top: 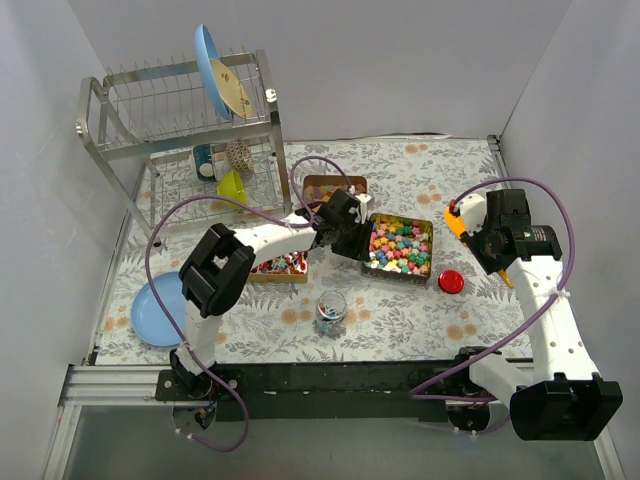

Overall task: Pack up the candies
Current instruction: Move the storage box to the center of the board, then adjust the storage box at the center of the board.

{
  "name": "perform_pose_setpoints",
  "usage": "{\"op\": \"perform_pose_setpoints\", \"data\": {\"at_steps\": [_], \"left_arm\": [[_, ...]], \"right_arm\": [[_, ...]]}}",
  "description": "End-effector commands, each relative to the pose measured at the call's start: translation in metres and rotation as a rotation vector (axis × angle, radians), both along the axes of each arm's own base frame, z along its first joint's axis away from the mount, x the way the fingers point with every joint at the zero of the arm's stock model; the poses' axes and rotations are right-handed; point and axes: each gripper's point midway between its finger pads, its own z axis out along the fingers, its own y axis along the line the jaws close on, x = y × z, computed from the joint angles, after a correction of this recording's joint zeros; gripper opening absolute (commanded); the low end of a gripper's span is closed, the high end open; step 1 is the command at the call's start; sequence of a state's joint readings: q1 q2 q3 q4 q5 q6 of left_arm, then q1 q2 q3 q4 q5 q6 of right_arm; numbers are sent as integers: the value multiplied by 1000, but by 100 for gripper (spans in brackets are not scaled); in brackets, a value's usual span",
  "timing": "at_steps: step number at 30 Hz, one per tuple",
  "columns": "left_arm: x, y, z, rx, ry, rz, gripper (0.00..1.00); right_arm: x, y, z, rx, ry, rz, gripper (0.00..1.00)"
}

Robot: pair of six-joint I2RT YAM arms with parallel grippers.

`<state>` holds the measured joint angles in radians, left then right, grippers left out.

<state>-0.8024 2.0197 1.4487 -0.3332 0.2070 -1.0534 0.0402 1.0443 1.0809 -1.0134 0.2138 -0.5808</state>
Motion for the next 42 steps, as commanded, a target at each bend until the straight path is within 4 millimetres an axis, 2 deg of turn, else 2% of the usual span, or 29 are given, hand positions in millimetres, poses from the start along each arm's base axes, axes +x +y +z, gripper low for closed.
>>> {"op": "perform_pose_setpoints", "data": {"at_steps": [1, 3, 7, 12, 16, 22, 26, 30, 34, 38, 41, 42], "left_arm": [[4, 45, 17, 87, -26, -65, 40], [9, 62, 15, 114, -27, -69, 40], [1, 87, 16, 131, -36, -83, 40], [-16, 100, 10, 154, -54, -162, 34], [-12, 106, 9, 192, -144, -257, 24], [15, 98, 21, 235, -323, -420, 9], [24, 93, 22, 280, -458, -658, 9], [30, 93, 16, 303, -533, -803, 8], [42, 83, 12, 305, -577, -855, 7], [64, 73, 10, 324, -634, -901, 7], [81, 72, 15, 338, -673, -910, 7], [87, 74, 11, 346, -669, -912, 7]], "right_arm": [[12, 3, 9, 18, -53, 16, 1], [11, 4, 9, 23, -53, 19, 1], [13, 6, 11, 28, -52, 26, 1], [18, 7, 14, 34, -50, 33, 1], [22, 9, 16, 40, -52, 37, 1], [22, 11, 15, 52, -42, 44, 1], [21, 12, 14, 52, -40, 46, 1], [17, 12, 11, 57, -34, 49, 1], [10, 13, 5, 60, -21, 56, 1], [5, 19, 3, 85, -9, 87, 1], [4, 20, 2, 90, 1, 95, 1], [4, 20, 2, 88, 2, 94, 1]]}}
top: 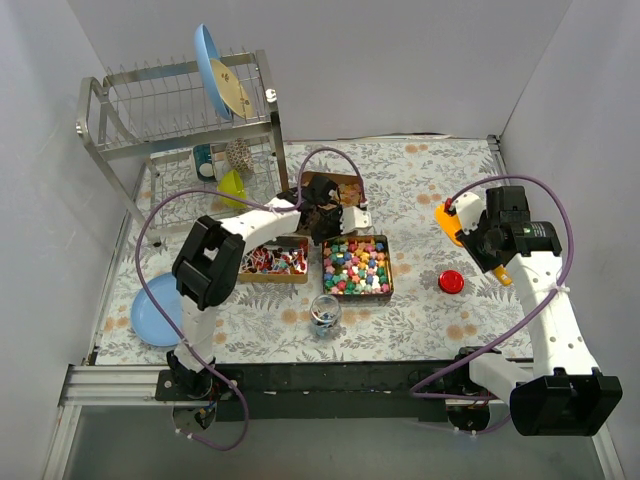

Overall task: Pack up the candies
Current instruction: Adjust the storage box at the center of the board.

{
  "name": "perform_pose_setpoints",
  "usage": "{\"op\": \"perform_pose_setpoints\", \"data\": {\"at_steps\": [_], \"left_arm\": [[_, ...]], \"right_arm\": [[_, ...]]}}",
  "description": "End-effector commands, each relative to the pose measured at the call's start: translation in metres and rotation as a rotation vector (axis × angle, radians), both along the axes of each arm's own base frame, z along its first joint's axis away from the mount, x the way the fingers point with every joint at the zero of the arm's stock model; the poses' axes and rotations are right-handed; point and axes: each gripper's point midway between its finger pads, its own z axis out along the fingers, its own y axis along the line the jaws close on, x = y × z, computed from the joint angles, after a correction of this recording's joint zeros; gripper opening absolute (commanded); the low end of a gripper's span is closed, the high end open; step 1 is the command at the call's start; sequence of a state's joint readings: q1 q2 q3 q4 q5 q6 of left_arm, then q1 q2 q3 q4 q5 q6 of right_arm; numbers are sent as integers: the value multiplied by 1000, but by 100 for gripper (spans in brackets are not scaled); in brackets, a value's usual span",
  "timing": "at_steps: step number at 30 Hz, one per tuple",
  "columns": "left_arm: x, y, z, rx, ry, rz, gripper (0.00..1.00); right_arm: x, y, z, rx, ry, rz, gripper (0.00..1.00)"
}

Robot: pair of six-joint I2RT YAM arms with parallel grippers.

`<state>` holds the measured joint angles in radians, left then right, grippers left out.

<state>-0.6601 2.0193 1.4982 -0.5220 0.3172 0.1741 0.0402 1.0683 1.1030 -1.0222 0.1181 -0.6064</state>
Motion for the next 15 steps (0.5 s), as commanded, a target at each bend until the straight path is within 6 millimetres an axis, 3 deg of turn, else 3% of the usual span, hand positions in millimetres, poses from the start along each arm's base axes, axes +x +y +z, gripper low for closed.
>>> {"op": "perform_pose_setpoints", "data": {"at_steps": [1, 6, 9, 10, 11, 13, 15], "left_arm": [[32, -3, 15, -9, -101, -74, 7], [39, 11, 14, 16, -91, -68, 8], [32, 12, 25, -9, -78, -70, 10], [25, 14, 29, -22, -74, -70, 14], [29, 11, 35, -48, -101, -56, 30], [30, 8, 48, -101, -100, 14, 38], [34, 0, 77, -187, -102, 92, 45]], "right_arm": [[-2, 4, 4, 20, -12, 23, 1], [-1, 5, 4, 22, -9, 33, 1], [2, 10, 6, 40, -5, 62, 1], [1, 13, 6, 42, 12, 101, 1], [1, 18, 6, 64, 17, 136, 1], [5, 28, 10, 78, 26, 212, 1], [8, 38, 12, 74, 32, 281, 1]]}}
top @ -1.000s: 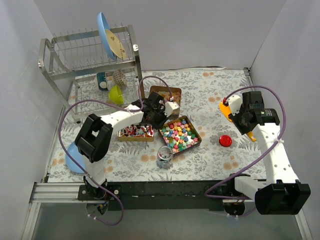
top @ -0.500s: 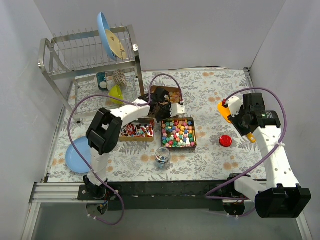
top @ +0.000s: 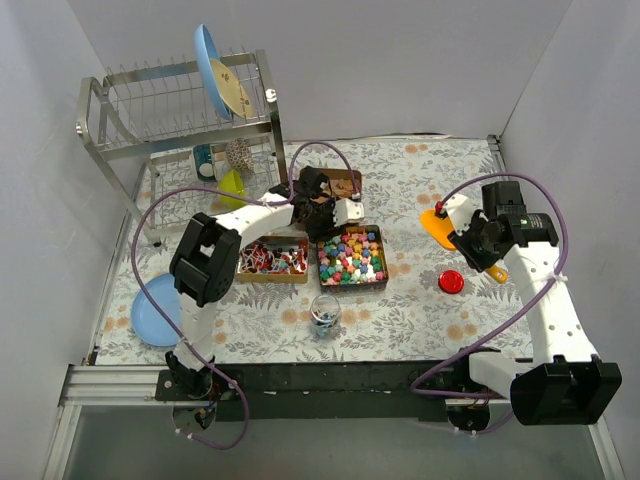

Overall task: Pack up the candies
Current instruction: Adjust the storage box at the center of the board, then adjust the spatula.

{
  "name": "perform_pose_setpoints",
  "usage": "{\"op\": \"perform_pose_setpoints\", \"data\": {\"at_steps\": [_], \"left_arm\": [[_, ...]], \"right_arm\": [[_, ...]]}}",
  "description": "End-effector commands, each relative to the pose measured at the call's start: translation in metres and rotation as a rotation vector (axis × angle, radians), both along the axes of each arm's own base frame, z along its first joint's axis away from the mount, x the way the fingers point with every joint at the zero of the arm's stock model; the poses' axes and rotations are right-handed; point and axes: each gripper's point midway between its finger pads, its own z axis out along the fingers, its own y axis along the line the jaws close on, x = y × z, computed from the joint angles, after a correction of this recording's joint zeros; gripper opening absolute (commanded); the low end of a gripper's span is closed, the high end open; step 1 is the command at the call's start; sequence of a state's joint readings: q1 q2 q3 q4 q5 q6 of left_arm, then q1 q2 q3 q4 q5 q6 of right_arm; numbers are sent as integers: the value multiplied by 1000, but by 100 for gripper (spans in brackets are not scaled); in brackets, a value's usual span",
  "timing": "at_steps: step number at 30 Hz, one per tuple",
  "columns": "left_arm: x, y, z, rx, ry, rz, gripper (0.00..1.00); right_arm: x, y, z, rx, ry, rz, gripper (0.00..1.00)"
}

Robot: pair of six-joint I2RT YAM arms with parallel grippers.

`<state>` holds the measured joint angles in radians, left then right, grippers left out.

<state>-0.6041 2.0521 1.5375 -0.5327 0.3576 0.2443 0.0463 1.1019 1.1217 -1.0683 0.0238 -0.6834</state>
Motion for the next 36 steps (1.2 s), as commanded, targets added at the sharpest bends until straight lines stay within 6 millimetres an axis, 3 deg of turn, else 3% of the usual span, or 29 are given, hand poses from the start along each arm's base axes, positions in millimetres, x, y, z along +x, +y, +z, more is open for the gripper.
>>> {"op": "perform_pose_setpoints", "data": {"at_steps": [1, 2, 4, 5, 7, 8, 9, 10, 11, 12, 14, 15, 17, 18, 24, 36], "left_arm": [[13, -14, 91, -217, -76, 148, 47], [17, -17, 120, -273, -108, 180, 56], [11, -20, 145, -366, -45, 285, 58], [5, -18, 167, -420, -46, 308, 59], [-10, -19, 185, -510, 49, 394, 61], [-19, -18, 184, -530, 100, 422, 62], [-35, -19, 203, -585, 135, 406, 64], [-45, -21, 208, -628, 204, 431, 65], [-57, -19, 197, -629, 262, 438, 65], [-74, -20, 211, -673, 302, 399, 65], [-88, -20, 211, -716, 410, 416, 63], [-101, -19, 200, -711, 483, 413, 63], [-106, -18, 197, -736, 575, 444, 60], [-110, -16, 185, -731, 622, 471, 59], [-109, -17, 183, -808, 784, 506, 54], [-106, -18, 167, -794, 829, 541, 53]], "right_arm": [[16, 26, 21, 28, -36, 193, 1], [19, 29, 23, 20, -41, 233, 1], [26, 37, 22, 16, -29, 284, 1], [30, 42, 21, 20, -31, 324, 1], [35, 53, 17, 14, -21, 381, 1], [38, 58, 18, 5, -31, 412, 1], [40, 69, 20, 3, -49, 457, 1], [42, 78, 22, 13, -58, 485, 1], [44, 85, 27, 26, -77, 508, 1], [46, 98, 31, 34, -98, 551, 1], [46, 114, 33, 31, -107, 600, 1], [47, 117, 34, 25, -108, 612, 1], [47, 126, 34, 20, -104, 646, 1], [49, 130, 38, 20, -118, 662, 1], [43, 154, 46, 9, -117, 752, 1], [27, 184, 79, 112, -153, 833, 1]]}}
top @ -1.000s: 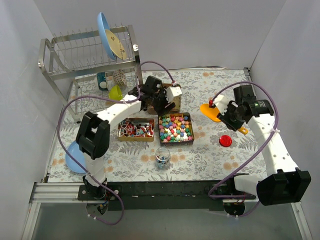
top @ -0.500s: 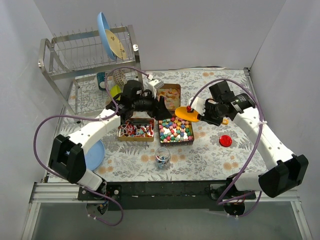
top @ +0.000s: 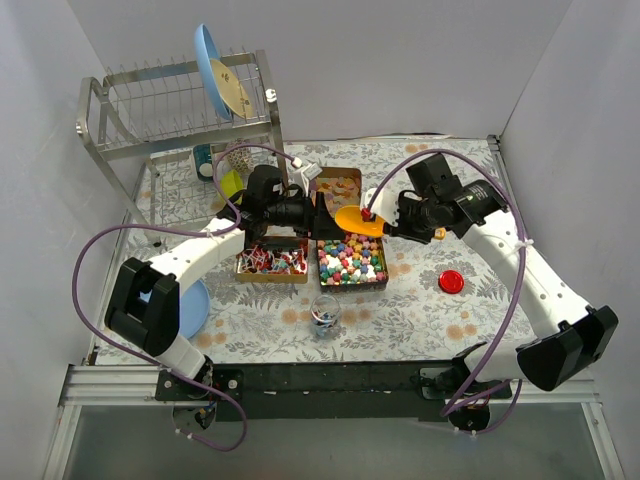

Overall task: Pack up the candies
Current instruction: Adjust the spatula.

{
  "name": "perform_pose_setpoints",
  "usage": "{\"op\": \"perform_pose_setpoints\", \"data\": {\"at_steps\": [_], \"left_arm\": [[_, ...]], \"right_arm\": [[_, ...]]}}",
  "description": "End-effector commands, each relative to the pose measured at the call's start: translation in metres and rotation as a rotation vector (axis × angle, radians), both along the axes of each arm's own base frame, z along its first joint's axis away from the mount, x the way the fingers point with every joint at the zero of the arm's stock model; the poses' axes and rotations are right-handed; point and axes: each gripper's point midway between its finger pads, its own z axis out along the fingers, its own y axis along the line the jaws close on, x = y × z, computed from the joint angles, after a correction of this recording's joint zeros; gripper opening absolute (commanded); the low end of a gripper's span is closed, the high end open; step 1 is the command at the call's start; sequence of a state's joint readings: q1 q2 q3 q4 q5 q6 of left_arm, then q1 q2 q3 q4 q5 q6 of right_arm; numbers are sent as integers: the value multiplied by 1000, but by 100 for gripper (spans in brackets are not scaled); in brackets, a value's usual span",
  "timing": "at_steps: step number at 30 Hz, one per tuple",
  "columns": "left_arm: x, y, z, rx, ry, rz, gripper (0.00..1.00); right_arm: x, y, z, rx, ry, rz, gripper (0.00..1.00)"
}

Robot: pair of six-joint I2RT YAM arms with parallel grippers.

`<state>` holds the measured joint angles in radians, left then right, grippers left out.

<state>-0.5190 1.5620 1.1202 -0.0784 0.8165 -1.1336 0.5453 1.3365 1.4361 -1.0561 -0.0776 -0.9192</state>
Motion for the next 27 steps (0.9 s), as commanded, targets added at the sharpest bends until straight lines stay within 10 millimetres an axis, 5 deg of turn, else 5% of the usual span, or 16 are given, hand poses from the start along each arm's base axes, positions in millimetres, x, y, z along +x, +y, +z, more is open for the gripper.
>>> {"op": "perform_pose_setpoints", "data": {"at_steps": [1, 3, 5, 6, 7, 8, 18, 23, 27], "left_arm": [[1, 0, 9, -32, -19, 4, 52], [-3, 1, 11, -33, -27, -19, 50], [-9, 6, 8, -14, -32, -47, 36], [-15, 10, 6, -7, -13, -57, 28], [-17, 14, 9, -11, -20, -56, 4], [-19, 17, 11, -14, -24, -55, 0], [-20, 25, 22, -44, -45, -34, 0], [-3, 18, 19, -55, -28, 7, 0], [13, 16, 3, -16, -17, 39, 0]], "right_arm": [[-11, 24, 29, 102, 3, 90, 1], [-4, 24, 27, 65, -19, 65, 1], [5, 12, 17, -8, -43, 24, 1], [7, 7, 13, -37, -55, 28, 1], [9, 5, 8, -55, -62, 33, 1], [10, 0, 5, -82, -70, 24, 1], [15, 5, -27, -129, 0, 8, 1], [18, 35, -10, -106, -29, 87, 1], [0, 61, 12, -23, -4, 191, 1]]}}
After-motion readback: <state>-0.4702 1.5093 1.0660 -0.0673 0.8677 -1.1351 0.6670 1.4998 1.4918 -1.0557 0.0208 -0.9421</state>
